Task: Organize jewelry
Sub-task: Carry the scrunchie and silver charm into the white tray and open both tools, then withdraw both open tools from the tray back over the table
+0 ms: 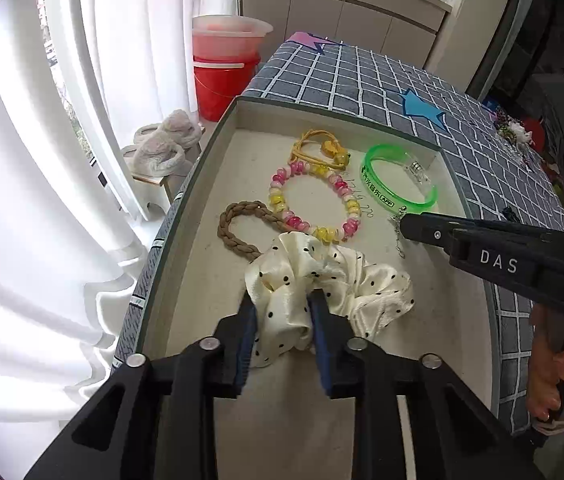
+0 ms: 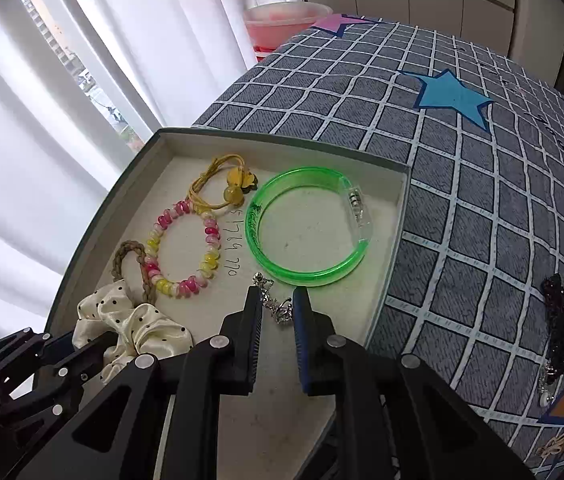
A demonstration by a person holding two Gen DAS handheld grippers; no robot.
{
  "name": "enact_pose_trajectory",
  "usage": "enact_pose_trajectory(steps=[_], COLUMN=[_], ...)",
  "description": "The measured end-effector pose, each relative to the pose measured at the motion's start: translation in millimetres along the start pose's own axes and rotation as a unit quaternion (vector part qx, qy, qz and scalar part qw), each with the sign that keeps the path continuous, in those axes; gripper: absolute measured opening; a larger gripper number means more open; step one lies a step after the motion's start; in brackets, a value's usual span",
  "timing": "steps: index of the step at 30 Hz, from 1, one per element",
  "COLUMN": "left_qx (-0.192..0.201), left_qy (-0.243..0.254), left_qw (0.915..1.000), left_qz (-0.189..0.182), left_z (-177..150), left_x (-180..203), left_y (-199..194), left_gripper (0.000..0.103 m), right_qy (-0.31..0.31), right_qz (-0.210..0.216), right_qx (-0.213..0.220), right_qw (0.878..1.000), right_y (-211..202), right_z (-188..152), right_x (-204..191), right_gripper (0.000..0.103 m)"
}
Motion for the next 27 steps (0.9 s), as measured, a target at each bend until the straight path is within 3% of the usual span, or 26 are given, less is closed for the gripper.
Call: enact_pose_trajectory(steps=[1,2,8,10,20,21,22,23,27], left_qx=[0.003,0.009,0.007,0.007,0.014,0.015,0.017,0.025,0.036], left_qy=[-0.002,-0.004,-0.005,-0.003,-0.007,-0.008,-0.010,-0.012,-0.013], left_qw=[1.0000,0.9998,0.9997,0.9996,0.9993,0.9992,0.9990,0.9988,0.9986], left_qz=[0.009,0.018,0.024,0.028,0.035,0.037,0.039,0.042,0.036], left_z=[0,0,-1,0,-1,-1,-2,-2,-2], left_x=[-1,-1,-1,0,3,3,3,3,4], left_y=[0,-1,-1,-2,-10,-11,-12,-15,-23], left_gripper=[0.057,0.059,0.059,0.059,0.059,0.064,0.089,0.103,0.103], right_qy=[-0.003,-0.010,-0.036,-0.040,-0.026,-0.021,-0.018,-0.014,-0.002], right_qz=[-0.001,-0.005,-0.030,-0.027,-0.015,-0.012,-0.009,-0.007,-0.001], right_qx=[0.001,0.001,0.005,0.002,0.019,0.024,0.027,0.031,0.039], right_qw=[1.000,1.000,0.999,0.999,0.999,0.999,0.999,0.999,0.999], right_y=[1,2,3,3,-14,-19,-23,-28,-41], right_z=[-1,-1,-1,0,3,3,3,2,-1], right_x=[-1,-3,-13,-15,-12,-10,-8,-6,-1], right_gripper=[0.017,0.017,0.022,0.037,0.057,0.059,0.062,0.063,0.068])
Point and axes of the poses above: each gripper's, at about its wrist camera, not at the fingertips, and y roughly the way its jaws point, x to its right, z to its top, the point moved 2 cm from there along y, roughly the way its jaws point, and after that the axes turned 4 degrees about -x, right-handed, at the moved point
